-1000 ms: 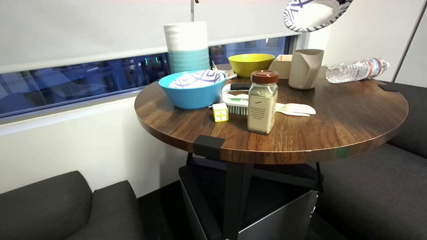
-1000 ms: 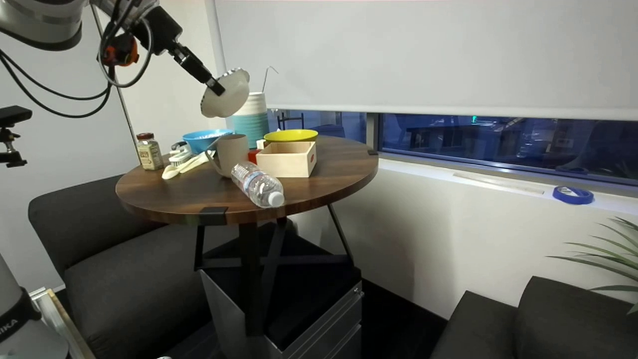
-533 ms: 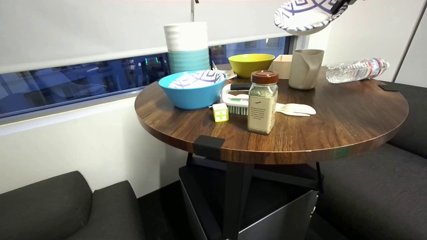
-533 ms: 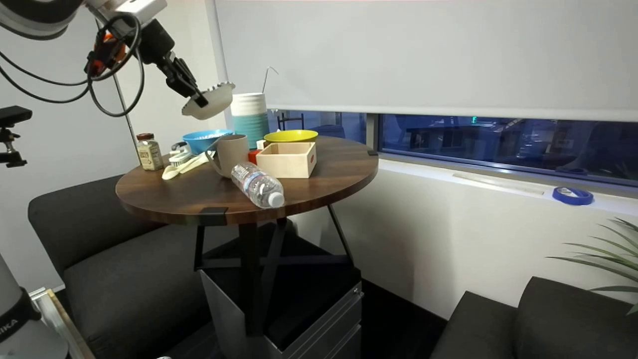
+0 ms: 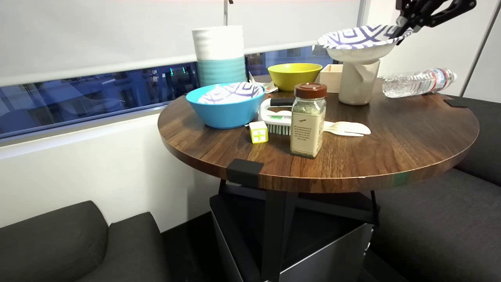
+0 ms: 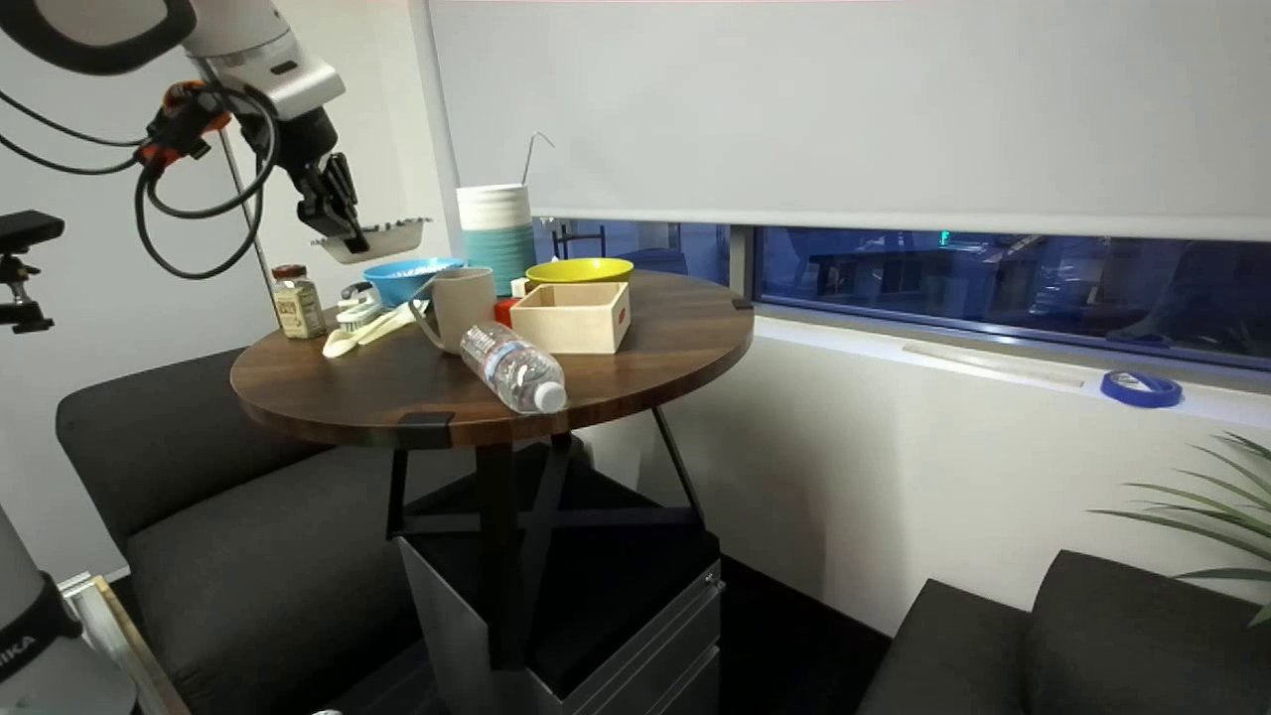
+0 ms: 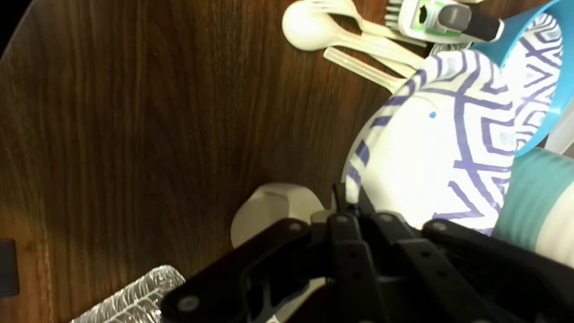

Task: Lift the bowl, then drop the black object into the mug

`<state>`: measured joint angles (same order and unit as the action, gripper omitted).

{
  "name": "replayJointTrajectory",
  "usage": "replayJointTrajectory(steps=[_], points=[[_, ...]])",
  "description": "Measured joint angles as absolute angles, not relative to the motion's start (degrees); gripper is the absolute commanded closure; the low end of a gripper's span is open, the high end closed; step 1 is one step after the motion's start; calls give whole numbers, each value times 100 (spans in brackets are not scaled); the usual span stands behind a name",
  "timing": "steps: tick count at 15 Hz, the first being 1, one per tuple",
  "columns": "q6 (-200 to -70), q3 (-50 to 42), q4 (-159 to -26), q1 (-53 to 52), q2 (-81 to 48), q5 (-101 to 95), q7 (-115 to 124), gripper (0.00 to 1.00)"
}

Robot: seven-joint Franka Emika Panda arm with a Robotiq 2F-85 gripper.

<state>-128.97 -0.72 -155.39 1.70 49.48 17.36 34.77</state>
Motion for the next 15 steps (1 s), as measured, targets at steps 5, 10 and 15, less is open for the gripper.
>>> replayJointTrajectory(steps=[5, 10, 15], points=[[-12420, -146, -15756, 245, 4794, 1983, 3399, 99], [-12310, -132, -15784, 443, 4437, 1983, 3390, 99], [-12191, -73, -15790, 563, 4159, 1972, 3389, 99]])
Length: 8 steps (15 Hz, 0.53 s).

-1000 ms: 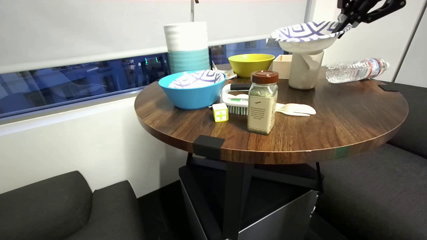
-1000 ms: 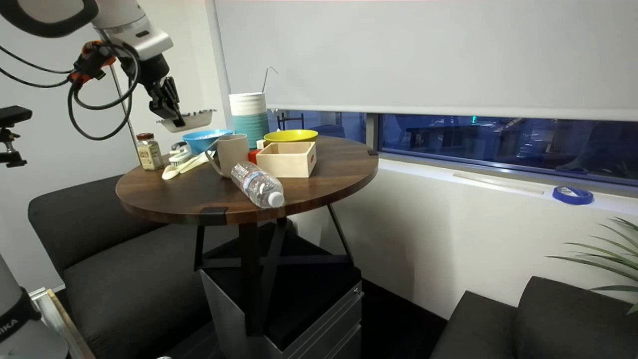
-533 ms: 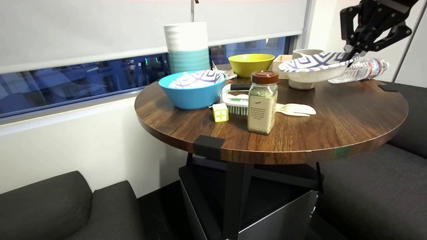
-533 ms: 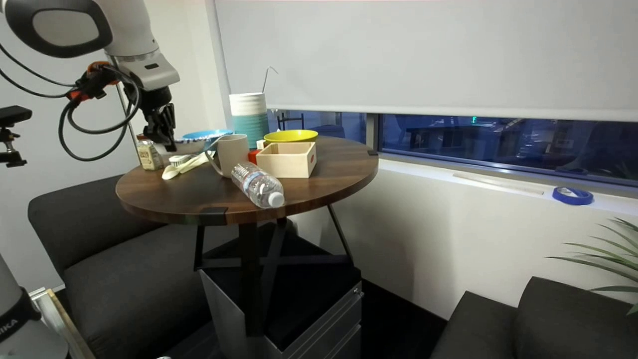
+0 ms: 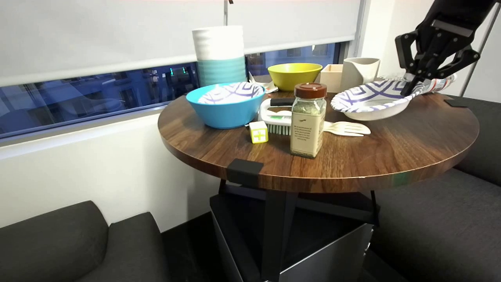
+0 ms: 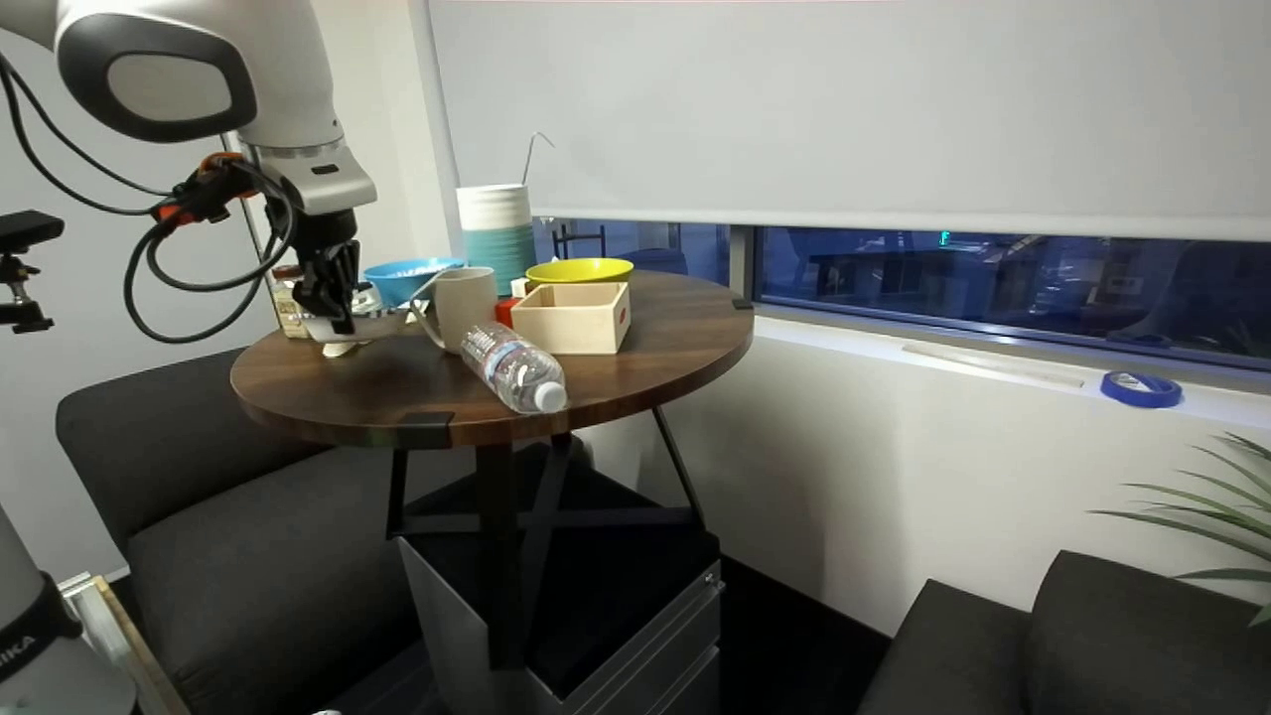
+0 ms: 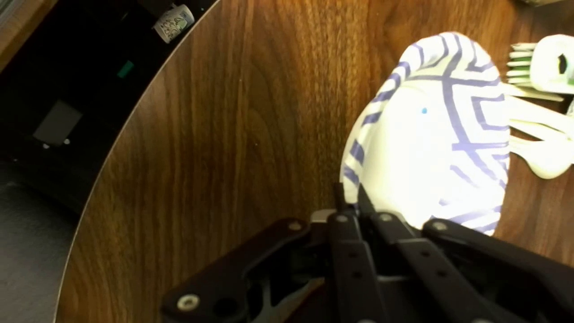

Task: Lift the bowl, then drop the black object into the mug

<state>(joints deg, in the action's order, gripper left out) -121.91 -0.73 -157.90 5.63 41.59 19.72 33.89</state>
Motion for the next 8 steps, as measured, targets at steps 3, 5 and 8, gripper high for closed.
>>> replayJointTrajectory(steps=[3, 5, 8], points=[[-12116, -37, -15792, 666, 4045, 1947, 3391, 69], [-12089, -8, -15792, 739, 3999, 1938, 3391, 61], [-12088, 51, -15789, 795, 4022, 1877, 3391, 39]])
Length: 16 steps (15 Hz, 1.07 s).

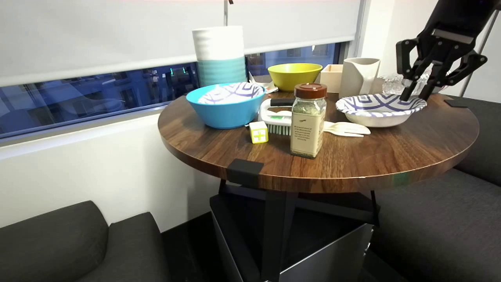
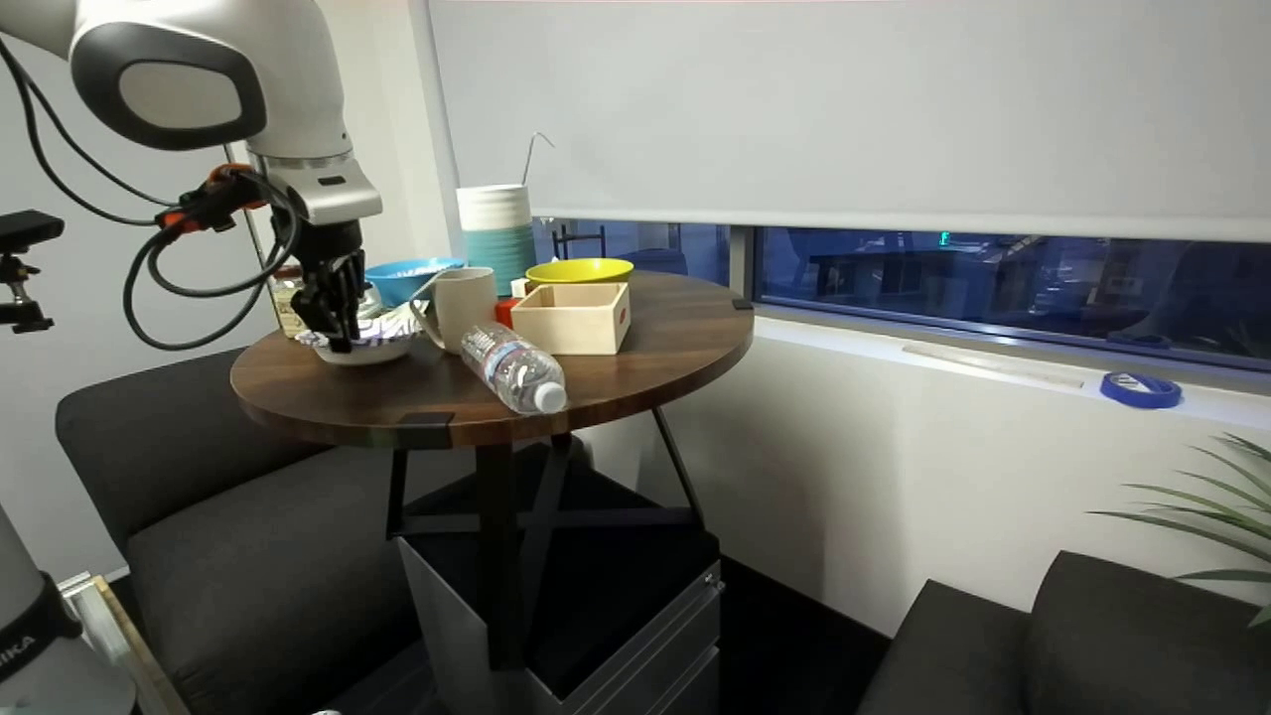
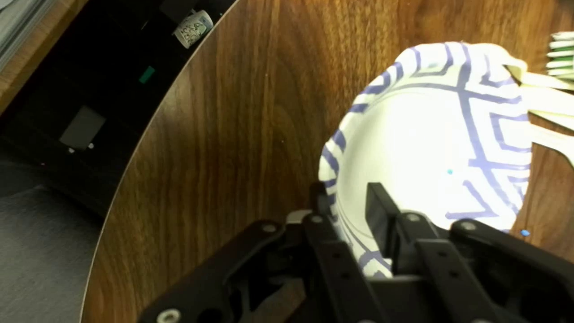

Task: Lift the bowl, then drop the black object into the mug

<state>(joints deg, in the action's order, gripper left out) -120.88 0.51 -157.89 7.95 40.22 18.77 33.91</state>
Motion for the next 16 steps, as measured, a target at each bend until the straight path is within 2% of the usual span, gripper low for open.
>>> replayJointTrajectory(steps=[5, 6, 16], points=[[-11954, 238, -15704, 818, 4370, 1581, 3405, 4], [-11913, 280, -15684, 826, 4485, 1484, 3410, 1], [-12163, 698, -15364, 704, 5486, 564, 2315, 0]])
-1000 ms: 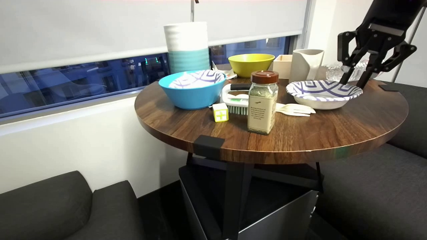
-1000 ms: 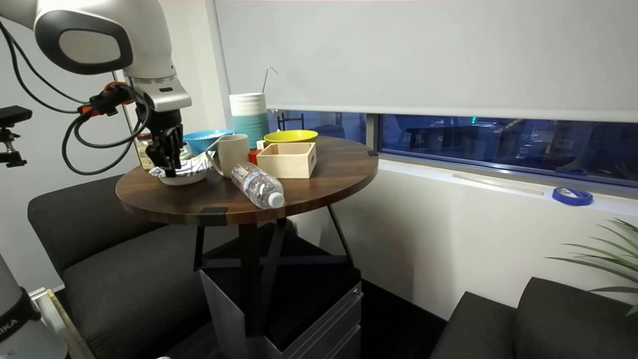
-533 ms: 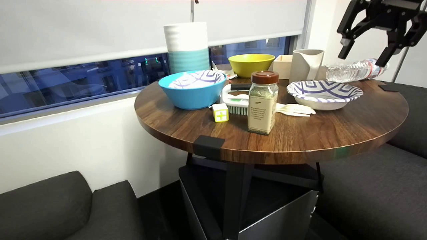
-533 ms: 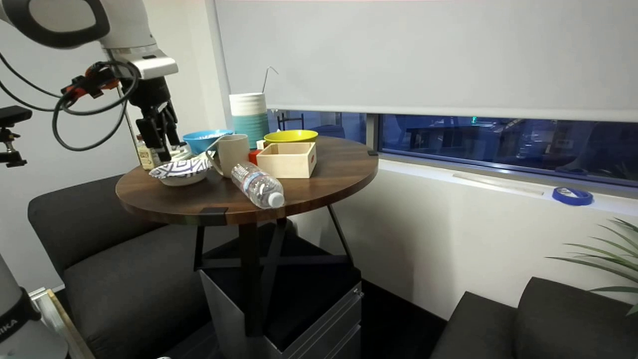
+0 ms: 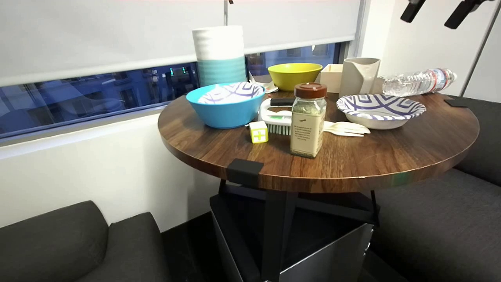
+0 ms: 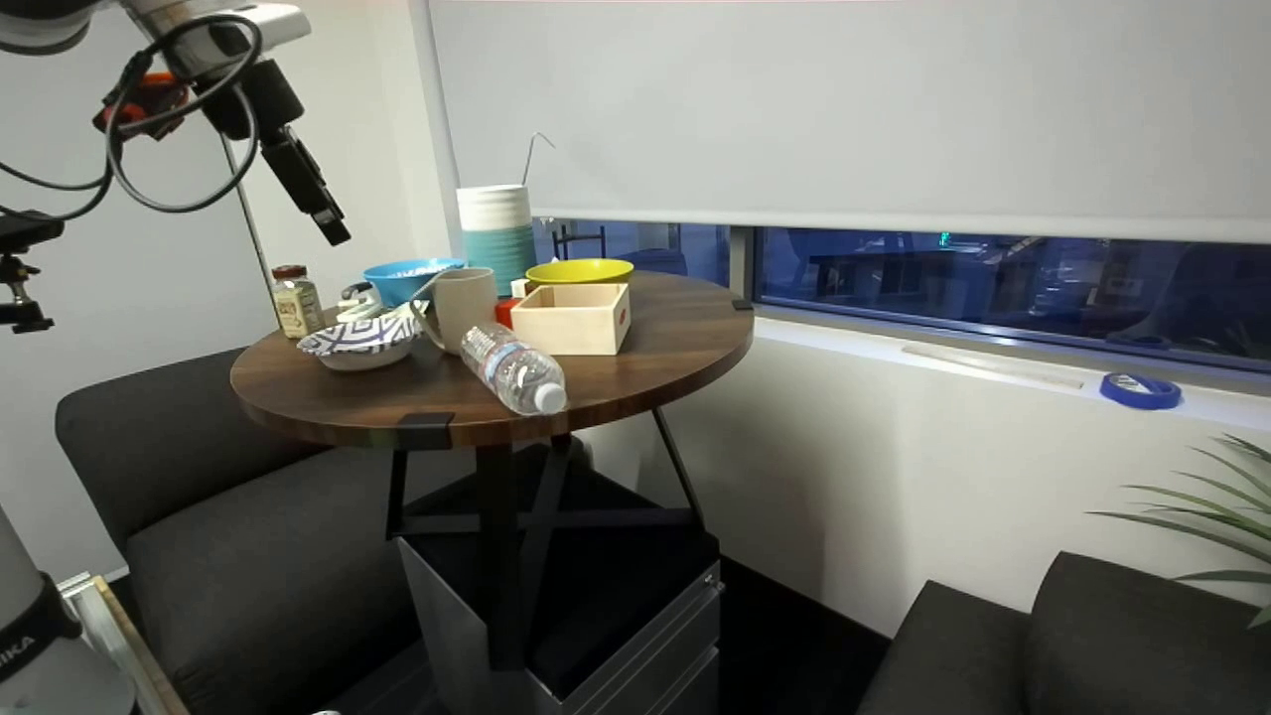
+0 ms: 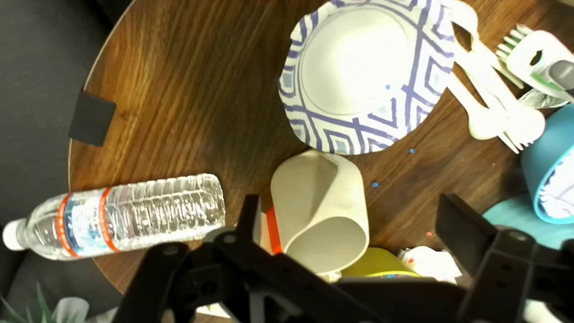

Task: Lift the bowl, then drop the black object into the mug

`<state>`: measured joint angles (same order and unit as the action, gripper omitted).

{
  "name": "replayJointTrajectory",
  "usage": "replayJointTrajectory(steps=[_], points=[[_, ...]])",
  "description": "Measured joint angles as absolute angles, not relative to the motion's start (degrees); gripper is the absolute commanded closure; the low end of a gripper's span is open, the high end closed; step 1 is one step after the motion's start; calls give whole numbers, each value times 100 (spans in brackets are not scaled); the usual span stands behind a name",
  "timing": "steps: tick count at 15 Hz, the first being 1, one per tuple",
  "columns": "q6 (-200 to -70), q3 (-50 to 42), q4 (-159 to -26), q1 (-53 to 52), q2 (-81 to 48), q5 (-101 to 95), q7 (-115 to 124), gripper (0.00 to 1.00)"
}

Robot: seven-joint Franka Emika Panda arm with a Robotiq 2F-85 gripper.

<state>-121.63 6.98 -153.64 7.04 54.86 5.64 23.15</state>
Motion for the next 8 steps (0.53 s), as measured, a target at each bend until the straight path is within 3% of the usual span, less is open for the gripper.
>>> replayJointTrajectory(steps=[8], points=[[-12509, 741, -15374, 509, 5592, 456, 1805, 0]])
